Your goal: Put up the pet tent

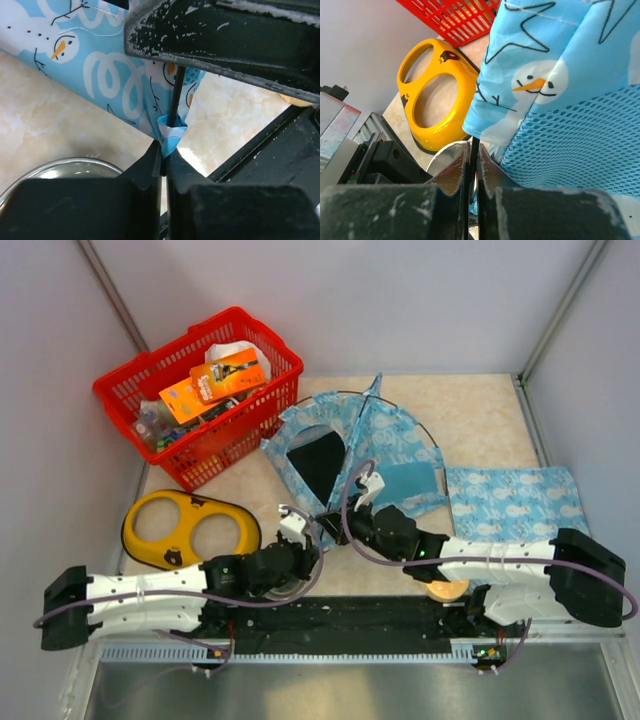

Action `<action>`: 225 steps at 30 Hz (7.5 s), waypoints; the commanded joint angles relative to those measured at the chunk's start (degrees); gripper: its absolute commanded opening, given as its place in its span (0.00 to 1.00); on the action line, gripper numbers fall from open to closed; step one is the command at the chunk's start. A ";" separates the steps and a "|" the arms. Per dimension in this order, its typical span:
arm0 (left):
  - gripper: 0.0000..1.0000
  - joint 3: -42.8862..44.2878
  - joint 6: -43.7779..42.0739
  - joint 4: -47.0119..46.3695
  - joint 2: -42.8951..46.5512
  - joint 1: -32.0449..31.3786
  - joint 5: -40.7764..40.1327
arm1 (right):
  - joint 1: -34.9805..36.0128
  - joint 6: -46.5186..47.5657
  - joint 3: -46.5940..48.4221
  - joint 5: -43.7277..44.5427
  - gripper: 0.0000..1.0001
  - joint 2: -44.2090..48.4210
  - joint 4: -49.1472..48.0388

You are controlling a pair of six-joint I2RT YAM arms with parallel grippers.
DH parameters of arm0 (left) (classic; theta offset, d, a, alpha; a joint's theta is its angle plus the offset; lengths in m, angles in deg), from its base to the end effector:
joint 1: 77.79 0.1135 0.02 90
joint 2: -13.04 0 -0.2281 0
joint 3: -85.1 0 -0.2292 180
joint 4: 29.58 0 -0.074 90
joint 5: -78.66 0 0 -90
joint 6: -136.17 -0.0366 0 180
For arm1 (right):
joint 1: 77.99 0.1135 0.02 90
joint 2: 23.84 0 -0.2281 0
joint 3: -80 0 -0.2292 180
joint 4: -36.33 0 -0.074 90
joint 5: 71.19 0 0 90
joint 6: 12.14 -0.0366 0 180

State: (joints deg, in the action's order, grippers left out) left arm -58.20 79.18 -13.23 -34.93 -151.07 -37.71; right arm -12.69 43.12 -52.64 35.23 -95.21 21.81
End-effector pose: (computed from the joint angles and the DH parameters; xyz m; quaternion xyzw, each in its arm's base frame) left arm 0.0693 -0.1741 0.1886 0.1758 0.8227 -0.2864 0.4586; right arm 0.1198 0.2356 0.2184 -0.1100 0.7530 0.4201 0.4944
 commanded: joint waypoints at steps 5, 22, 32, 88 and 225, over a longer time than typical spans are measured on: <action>0.37 4.33 -0.14 3.22 10.42 -0.99 1.77 | 1.15 4.95 -1.42 6.07 0.00 -2.19 7.18; 0.53 1.59 6.36 15.17 24.67 -0.99 -16.25 | 1.24 -7.70 6.21 14.41 0.72 10.71 40.91; 0.58 4.85 7.94 19.84 25.11 -0.99 -20.65 | -2.53 -3.68 25.28 25.32 0.75 8.20 57.29; 0.63 6.08 8.82 23.70 24.76 -0.99 -21.27 | -50.09 48.54 50.78 -8.42 0.36 -20.82 41.11; 0.91 19.26 -13.33 -20.15 -6.52 -0.82 -3.68 | -28.40 -23.17 21.35 -14.15 0.00 19.44 47.20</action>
State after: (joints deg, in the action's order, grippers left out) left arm -41.33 67.95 -24.58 -39.80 -151.83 -39.70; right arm -45.33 23.12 -29.71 15.71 -74.08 79.47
